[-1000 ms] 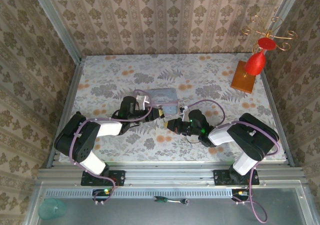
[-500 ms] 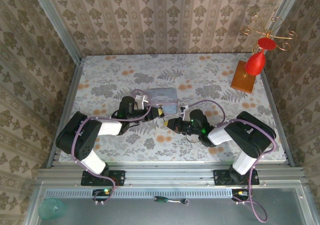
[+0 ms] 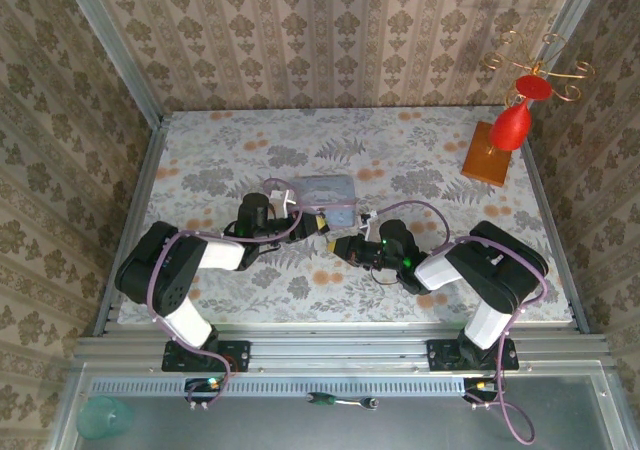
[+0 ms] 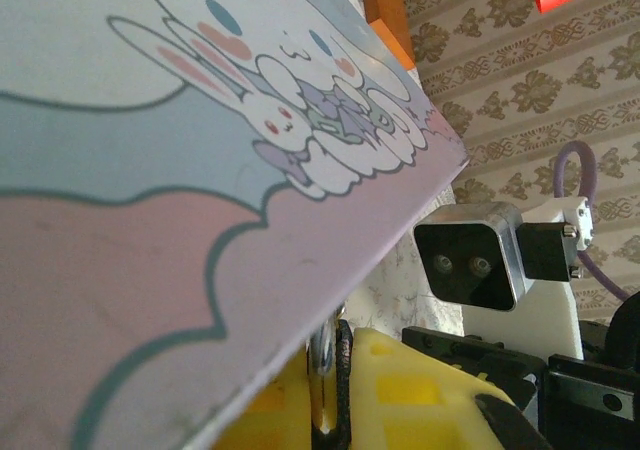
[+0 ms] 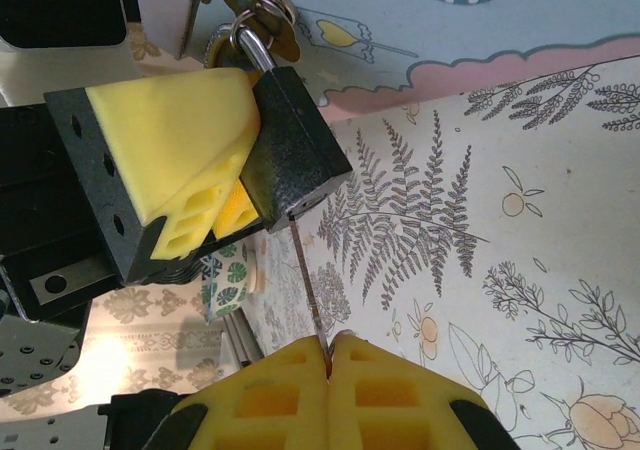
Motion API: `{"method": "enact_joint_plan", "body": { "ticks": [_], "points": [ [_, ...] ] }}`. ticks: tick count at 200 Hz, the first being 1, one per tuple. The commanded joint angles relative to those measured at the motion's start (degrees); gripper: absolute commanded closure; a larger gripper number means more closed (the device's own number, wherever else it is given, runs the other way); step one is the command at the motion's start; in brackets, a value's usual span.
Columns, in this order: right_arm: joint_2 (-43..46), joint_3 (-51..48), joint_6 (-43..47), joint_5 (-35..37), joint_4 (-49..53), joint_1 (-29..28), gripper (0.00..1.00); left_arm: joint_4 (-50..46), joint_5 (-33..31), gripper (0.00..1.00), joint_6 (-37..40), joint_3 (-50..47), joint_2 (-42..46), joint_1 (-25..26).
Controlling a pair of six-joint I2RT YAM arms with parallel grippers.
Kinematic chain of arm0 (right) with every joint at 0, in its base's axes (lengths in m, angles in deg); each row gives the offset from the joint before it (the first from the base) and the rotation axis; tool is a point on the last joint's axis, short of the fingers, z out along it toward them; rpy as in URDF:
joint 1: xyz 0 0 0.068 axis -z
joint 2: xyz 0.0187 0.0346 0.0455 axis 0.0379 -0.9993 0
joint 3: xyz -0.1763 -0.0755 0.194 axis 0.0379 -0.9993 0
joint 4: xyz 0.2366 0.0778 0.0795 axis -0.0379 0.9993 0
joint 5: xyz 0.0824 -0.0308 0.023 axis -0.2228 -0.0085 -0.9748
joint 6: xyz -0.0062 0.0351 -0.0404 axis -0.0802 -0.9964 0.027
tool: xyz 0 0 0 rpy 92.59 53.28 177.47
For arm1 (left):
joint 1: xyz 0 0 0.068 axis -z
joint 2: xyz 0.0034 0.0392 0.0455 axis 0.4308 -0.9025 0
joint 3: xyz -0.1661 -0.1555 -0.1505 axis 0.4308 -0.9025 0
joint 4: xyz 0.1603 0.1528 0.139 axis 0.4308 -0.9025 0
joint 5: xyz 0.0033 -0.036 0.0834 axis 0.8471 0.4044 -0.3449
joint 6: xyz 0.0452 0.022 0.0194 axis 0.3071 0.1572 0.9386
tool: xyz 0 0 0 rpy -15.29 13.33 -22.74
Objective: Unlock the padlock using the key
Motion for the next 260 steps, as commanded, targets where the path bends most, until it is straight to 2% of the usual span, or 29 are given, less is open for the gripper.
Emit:
{"method": "enact_joint_plan", "body": {
  "ticks": [1,139,199,260],
  "points": [
    [-0.9,0.6,-0.3,-0.7,-2.4,0.4,1.00,4.4,2.4,1.00,-0.8,-0.3,-0.2,-0.3],
    [-3.7,0.9,-3.7,-1.6,-8.3,1.5,1.00,6.6,3.1,1.00,-2.2,-0.8,0.3,-0.2],
    [-6.5,0.7,-5.9,-1.8,-14.1,1.7,1.00,7.0,3.3,1.00,-2.4,-0.8,0.4,-0.2],
    [-6.0,0.6,-5.7,-2.2,-14.0,2.8,1.00,6.6,3.3,1.00,-2.3,-0.8,0.4,-0.2]
  ]
}}
